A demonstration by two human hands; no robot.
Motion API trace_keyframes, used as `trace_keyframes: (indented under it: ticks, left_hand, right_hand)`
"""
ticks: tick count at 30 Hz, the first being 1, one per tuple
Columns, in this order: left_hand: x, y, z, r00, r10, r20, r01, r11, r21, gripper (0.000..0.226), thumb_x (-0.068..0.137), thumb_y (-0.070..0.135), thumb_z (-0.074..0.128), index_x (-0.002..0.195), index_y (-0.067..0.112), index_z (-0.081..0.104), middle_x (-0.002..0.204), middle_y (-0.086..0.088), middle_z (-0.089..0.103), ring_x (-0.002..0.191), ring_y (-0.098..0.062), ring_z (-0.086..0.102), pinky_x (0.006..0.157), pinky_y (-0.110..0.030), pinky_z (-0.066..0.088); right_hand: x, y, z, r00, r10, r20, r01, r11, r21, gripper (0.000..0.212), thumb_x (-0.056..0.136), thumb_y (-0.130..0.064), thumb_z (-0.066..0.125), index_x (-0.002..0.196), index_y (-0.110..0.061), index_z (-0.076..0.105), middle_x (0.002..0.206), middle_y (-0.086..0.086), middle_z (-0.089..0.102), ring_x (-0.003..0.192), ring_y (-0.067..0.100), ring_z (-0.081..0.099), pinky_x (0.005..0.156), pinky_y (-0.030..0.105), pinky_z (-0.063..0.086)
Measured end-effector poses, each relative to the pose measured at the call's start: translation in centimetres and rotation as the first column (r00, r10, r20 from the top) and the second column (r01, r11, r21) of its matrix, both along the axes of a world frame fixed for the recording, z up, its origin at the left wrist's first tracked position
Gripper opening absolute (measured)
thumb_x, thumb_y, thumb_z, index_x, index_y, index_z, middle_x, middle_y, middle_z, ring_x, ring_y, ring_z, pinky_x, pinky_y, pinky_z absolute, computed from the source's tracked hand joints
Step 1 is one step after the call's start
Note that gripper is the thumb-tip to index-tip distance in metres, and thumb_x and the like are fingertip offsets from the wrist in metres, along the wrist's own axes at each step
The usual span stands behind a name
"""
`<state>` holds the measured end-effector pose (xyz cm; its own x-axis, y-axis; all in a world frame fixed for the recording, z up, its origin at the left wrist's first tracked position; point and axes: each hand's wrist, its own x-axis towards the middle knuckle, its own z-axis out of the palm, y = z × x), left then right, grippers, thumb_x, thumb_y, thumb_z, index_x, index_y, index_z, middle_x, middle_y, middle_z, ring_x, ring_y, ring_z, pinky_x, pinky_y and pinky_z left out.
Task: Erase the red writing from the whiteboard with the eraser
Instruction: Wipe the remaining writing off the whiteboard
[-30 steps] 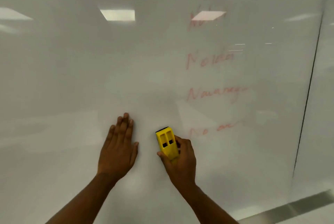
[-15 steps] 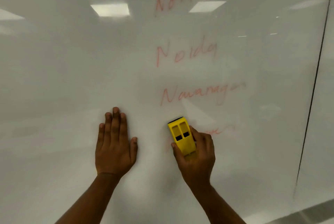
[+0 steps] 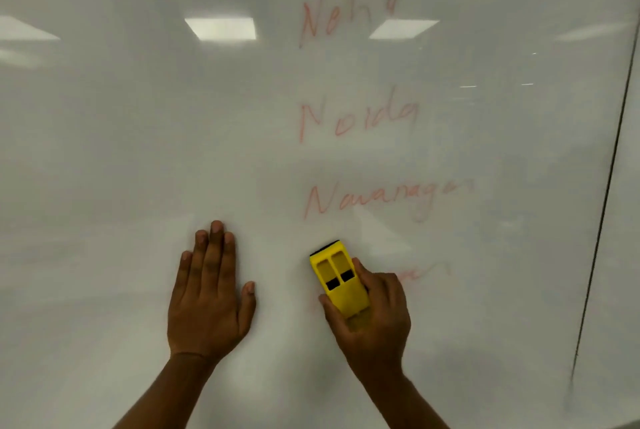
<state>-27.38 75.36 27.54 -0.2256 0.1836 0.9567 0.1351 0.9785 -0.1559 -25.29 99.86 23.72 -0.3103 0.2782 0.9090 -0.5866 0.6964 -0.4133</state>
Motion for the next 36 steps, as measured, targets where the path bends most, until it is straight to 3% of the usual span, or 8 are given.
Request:
trace_keyframes:
  ticks: [4, 10, 15, 18, 21, 27, 33, 36]
  left_hand:
    - [0.0, 0.0, 0.2, 1.0, -0.003, 0.003, 0.003, 1.0, 0.003, 0.082, 0.099, 0.038, 0.041, 0.169, 0.007, 0.012, 0.179, -0.011, 0.006, 0.166, -0.027, 0.005, 0.135, -0.04, 0.005]
    - [-0.3, 0.1, 0.0, 1.0, 0.002, -0.003, -0.002, 1.0, 0.008, 0.085, 0.096, 0.039, 0.043, 0.169, 0.008, 0.013, 0.179, -0.011, 0.007, 0.166, -0.027, 0.006, 0.135, -0.04, 0.006]
    - [0.0, 0.2, 0.4, 1.0, 0.011, 0.0, -0.011, 1.0, -0.01, 0.084, 0.097, 0.038, 0.042, 0.169, 0.009, 0.012, 0.179, -0.009, 0.003, 0.166, -0.026, 0.004, 0.135, -0.04, 0.006]
    - [0.1, 0.2, 0.3, 1.0, 0.016, 0.005, -0.016, 1.0, -0.004, 0.084, 0.097, 0.039, 0.041, 0.169, 0.009, 0.009, 0.179, -0.009, 0.002, 0.166, -0.026, 0.002, 0.135, -0.04, 0.004]
    - [-0.1, 0.1, 0.2, 1.0, 0.024, 0.013, -0.024, 1.0, -0.007, 0.084, 0.098, 0.04, 0.04, 0.169, 0.008, 0.008, 0.179, -0.009, -0.001, 0.166, -0.025, 0.0, 0.135, -0.039, 0.002]
    - [0.1, 0.1, 0.0, 1.0, 0.013, 0.006, -0.013, 1.0, -0.001, 0.082, 0.099, 0.038, 0.042, 0.167, 0.003, 0.015, 0.178, -0.01, 0.005, 0.166, -0.026, 0.002, 0.135, -0.041, 0.006]
    - [-0.2, 0.1, -0.1, 1.0, 0.025, 0.004, -0.025, 1.0, -0.008, 0.083, 0.1, 0.04, 0.04, 0.169, 0.007, 0.008, 0.179, -0.009, -0.001, 0.166, -0.027, 0.001, 0.135, -0.041, 0.004]
    - [-0.1, 0.0, -0.2, 1.0, 0.026, 0.011, -0.026, 1.0, -0.011, 0.083, 0.1, 0.04, 0.04, 0.169, 0.006, 0.008, 0.179, -0.009, -0.002, 0.166, -0.027, 0.001, 0.135, -0.042, 0.004]
  right_hand:
    - [0.1, 2.8, -1.6, 0.999, -0.023, -0.027, 0.026, 0.99, 0.14, 0.064, 0.076, -0.049, 0.084, 0.129, -0.018, 0.068, 0.099, 0.0, 0.059, 0.086, 0.024, 0.062, 0.073, 0.03, 0.052]
    - [-0.9, 1.1, 1.3, 1.0, 0.016, -0.012, -0.017, 0.996, -0.087, 0.066, 0.076, -0.057, 0.08, 0.132, -0.025, 0.063, 0.103, -0.011, 0.053, 0.09, 0.014, 0.059, 0.072, 0.027, 0.05]
    - [0.2, 1.6, -1.7, 1.0, 0.009, -0.026, -0.005, 0.992, 0.125, 0.06, 0.076, -0.05, 0.081, 0.128, -0.022, 0.068, 0.1, -0.003, 0.059, 0.086, 0.022, 0.062, 0.072, 0.028, 0.053]
    - [-0.1, 4.0, 0.9, 0.999, -0.051, -0.01, 0.051, 0.998, -0.027, 0.059, 0.075, -0.049, 0.079, 0.125, -0.019, 0.068, 0.099, -0.002, 0.059, 0.086, 0.024, 0.062, 0.069, 0.041, 0.055]
    - [-1.2, 3.5, 4.8, 0.998, -0.062, -0.029, 0.056, 0.986, -0.157, 0.061, 0.076, -0.048, 0.081, 0.128, -0.02, 0.063, 0.101, -0.008, 0.054, 0.087, 0.018, 0.059, 0.071, 0.033, 0.049]
    - [0.5, 1.9, -1.5, 0.999, -0.053, -0.011, 0.054, 0.945, 0.321, 0.061, 0.071, -0.04, 0.089, 0.125, -0.016, 0.071, 0.097, 0.001, 0.06, 0.083, 0.025, 0.064, 0.066, 0.033, 0.052]
    - [-1.0, 3.1, 1.8, 0.994, -0.111, 0.008, 0.111, 0.994, 0.006, 0.06, 0.078, -0.047, 0.082, 0.127, -0.016, 0.067, 0.1, 0.0, 0.058, 0.089, 0.022, 0.06, 0.073, 0.03, 0.049]
    - [-0.3, -0.5, 0.1, 0.996, -0.073, -0.048, 0.08, 0.983, 0.164, 0.058, 0.08, -0.045, 0.082, 0.128, -0.015, 0.068, 0.1, 0.001, 0.057, 0.086, 0.022, 0.057, 0.07, 0.031, 0.048]
